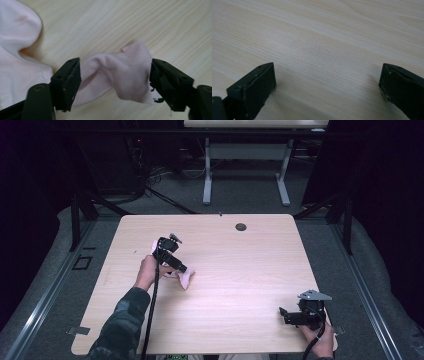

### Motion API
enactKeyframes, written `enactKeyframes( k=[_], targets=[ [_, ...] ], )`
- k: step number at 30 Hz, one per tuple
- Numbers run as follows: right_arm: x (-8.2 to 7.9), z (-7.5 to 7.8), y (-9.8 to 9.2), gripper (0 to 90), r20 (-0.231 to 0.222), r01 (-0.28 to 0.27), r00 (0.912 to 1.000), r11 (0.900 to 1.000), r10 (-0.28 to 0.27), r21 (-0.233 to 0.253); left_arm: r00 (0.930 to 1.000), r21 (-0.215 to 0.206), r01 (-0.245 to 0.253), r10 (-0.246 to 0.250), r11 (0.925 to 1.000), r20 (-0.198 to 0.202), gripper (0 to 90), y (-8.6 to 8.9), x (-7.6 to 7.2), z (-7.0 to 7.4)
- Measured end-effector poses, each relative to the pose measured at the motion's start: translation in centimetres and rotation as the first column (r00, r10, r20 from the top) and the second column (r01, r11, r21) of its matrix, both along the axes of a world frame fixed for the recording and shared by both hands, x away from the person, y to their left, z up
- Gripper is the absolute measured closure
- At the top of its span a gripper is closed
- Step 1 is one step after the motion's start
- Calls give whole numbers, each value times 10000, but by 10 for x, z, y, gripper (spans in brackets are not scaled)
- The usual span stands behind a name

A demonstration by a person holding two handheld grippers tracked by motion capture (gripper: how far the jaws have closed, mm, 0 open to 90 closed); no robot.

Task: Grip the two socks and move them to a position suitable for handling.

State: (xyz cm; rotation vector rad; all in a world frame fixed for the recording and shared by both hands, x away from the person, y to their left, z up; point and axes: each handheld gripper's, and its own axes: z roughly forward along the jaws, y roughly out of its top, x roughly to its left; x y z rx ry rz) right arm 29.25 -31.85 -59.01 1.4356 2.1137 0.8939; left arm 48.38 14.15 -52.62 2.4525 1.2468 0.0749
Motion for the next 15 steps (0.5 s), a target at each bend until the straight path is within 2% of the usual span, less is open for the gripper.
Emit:
enactKeyframes(
  k=[2,3,5,9,10,11,15],
  targets=[
    [0,0,0,2,3,12,10000,10000,-12,-4,9995,-48,-245,244,9997,-206,372,0,3,-7],
    [0,0,0,2,3,12,10000,10000,-12,-4,9993,-113,-297,295,9995,-227,372,0,4,-10],
    [-1,0,0,5,-13,-12,10000,10000,12,-48,9991,-10,-349,348,9994,-259,438,-2,4,-14],
    [-1,0,0,5,12,13,10000,10000,-13,-22,9992,304,-217,227,9993,-316,508,-6,2,-21],
    [-1,0,0,5,-5,-11,10000,10000,11,-58,9997,424,-212,217,9989,-127,549,-6,0,-22],
    [-1,0,0,5,-1,-7,10000,10000,7,-62,9997,424,-212,217,9989,-127,574,-6,0,-22],
    [-1,0,0,5,17,31,10000,10000,-31,-22,9994,642,-230,213,9977,273,626,-6,-2,-23]
  ],
)
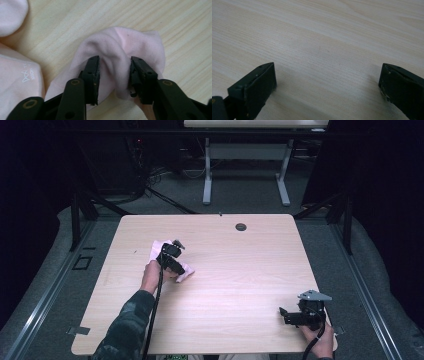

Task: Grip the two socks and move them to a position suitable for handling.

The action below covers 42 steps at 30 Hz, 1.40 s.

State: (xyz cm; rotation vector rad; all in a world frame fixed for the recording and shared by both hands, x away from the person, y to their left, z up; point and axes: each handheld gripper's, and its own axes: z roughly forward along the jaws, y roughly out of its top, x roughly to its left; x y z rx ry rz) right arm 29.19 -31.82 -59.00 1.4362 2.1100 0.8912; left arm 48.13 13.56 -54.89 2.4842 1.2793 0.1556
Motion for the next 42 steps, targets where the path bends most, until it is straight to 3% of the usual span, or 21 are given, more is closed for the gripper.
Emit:
enactKeyframes(
  k=[2,6,10,14,20,25,27,28,30,31,33,34,35,39,40,42],
  targets=[
    [0,0,0,5,-26,-18,10000,10000,18,-30,9991,125,-83,78,9999,406,708,2,-2,-1],
    [0,0,0,6,11,37,10000,10000,-37,1,9977,-73,-268,272,9996,622,834,9,-5,-2],
    [0,0,0,6,-2,24,10000,10000,-24,18,9976,-198,-386,397,9991,574,838,11,-8,0],
    [0,0,0,6,3,38,10000,10000,-38,10,9971,-479,-318,350,9983,672,837,14,-18,16],
    [0,0,0,6,17,65,10000,10000,-65,5,9928,-491,454,-396,9978,1134,832,9,-47,46],
    [0,0,0,5,23,108,9999,9999,-108,31,9887,-619,948,-867,9936,1224,828,4,-73,61],
    [0,0,0,8,11,100,9999,9999,-100,9,9848,-818,1282,-1171,9884,1283,826,-1,-88,69],
    [0,0,0,8,11,100,9999,9999,-100,9,9848,-818,1282,-1171,9884,1283,825,-1,-88,69],
    [0,0,0,9,18,111,9999,9999,-111,12,9762,-912,1750,-1607,9803,1459,822,-10,-105,76],
    [0,0,0,9,18,111,9999,9999,-111,12,9762,-912,1750,-1607,9803,1459,820,-10,-105,76],
    [0,0,0,9,29,124,9999,9999,-124,-3,9697,-905,2111,-1968,9733,1448,819,-18,-116,79],
    [0,0,0,9,33,132,9999,9999,-132,-2,9644,-938,2415,-2282,9658,1339,817,-26,-125,78],
    [0,0,0,9,33,132,9999,9999,-132,-2,9644,-938,2415,-2282,9658,1339,817,-26,-125,78],
    [0,0,0,9,19,144,9999,9999,-144,-12,9508,-1130,3065,-2983,9452,838,819,-41,-139,72],
    [0,0,0,9,22,153,9999,9999,-153,27,9425,-1191,3334,-3277,9352,649,820,-48,-145,68],
    [1,0,0,9,24,153,9999,9999,-153,26,9386,-1186,3449,-3403,9311,576,820,-51,-147,66]
  ],
)
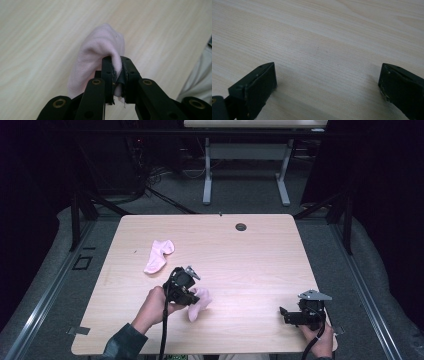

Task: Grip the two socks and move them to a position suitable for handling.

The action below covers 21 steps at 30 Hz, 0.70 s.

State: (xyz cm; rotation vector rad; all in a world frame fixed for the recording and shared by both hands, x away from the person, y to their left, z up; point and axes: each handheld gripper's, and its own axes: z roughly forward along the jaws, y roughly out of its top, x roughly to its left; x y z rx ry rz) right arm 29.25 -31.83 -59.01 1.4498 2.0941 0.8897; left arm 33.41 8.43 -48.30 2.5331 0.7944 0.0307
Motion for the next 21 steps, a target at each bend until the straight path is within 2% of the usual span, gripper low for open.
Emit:
enactKeyframes(
  k=[4,6,9,10,15,17,18,20,21],
  targets=[
    [0,0,0,9,6,41,10000,10000,-41,-30,9977,59,563,-560,9984,-390,820,-16,-10,-12],
    [0,0,0,9,9,26,10000,10000,-26,-9,9967,0,661,-661,9978,-480,820,-19,-12,-15],
    [0,0,0,9,-7,28,10000,10000,-28,-16,9930,-26,870,-869,9962,-798,818,-28,-17,-28],
    [0,0,0,9,-1,37,10000,10000,-37,-11,9894,19,1015,-1008,9948,-1041,808,-33,-18,-36],
    [0,0,0,9,-2,41,10000,10000,-41,-15,9860,172,1156,-1126,9932,-1229,783,-40,-22,-49],
    [0,0,0,9,3,52,10000,10000,-52,-12,9863,266,1144,-1104,9931,-1222,718,-41,-22,-52],
    [0,0,0,9,3,54,10000,10000,-54,-12,9871,299,1092,-1048,9936,-1206,718,-42,-22,-52],
    [0,0,0,9,-3,52,10000,10000,-52,-21,9918,449,894,-848,9950,-955,586,-41,-23,-49],
    [0,0,0,9,5,61,10000,10000,-61,-13,9925,370,898,-863,9953,-865,517,-39,-23,-47]
  ],
)
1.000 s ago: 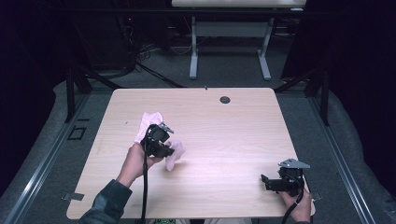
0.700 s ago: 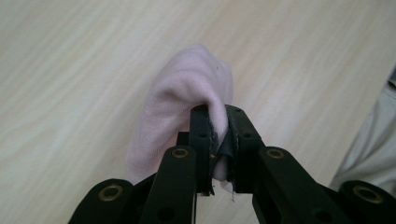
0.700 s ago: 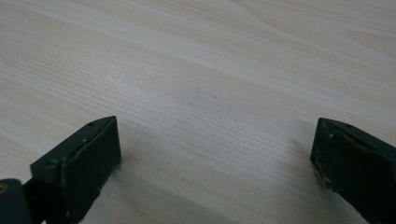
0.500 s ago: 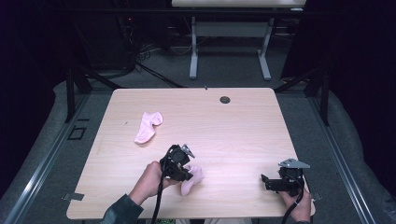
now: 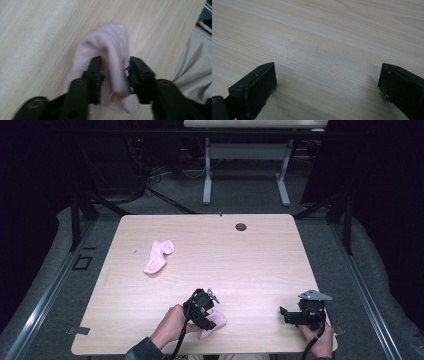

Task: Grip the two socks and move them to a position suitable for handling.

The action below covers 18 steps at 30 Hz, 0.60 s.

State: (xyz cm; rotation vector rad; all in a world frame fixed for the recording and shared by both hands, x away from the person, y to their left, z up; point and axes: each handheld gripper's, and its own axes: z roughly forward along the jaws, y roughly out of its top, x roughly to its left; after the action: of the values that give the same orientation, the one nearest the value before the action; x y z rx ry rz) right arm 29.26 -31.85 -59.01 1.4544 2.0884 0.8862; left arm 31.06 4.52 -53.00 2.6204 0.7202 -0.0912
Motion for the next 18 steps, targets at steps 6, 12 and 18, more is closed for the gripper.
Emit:
enactKeyframes(
  k=[6,12,18],
  targets=[
    [0,0,0,9,16,43,10000,10000,-43,-17,9994,-197,-312,315,9993,157,257,18,3,14],
    [0,0,0,9,18,47,10000,10000,-47,-15,9896,-408,-1315,1336,9905,532,136,52,24,31],
    [0,0,0,9,10,35,10000,10000,-35,-4,9763,-384,-1980,2005,9795,812,0,80,50,45]
  ],
)
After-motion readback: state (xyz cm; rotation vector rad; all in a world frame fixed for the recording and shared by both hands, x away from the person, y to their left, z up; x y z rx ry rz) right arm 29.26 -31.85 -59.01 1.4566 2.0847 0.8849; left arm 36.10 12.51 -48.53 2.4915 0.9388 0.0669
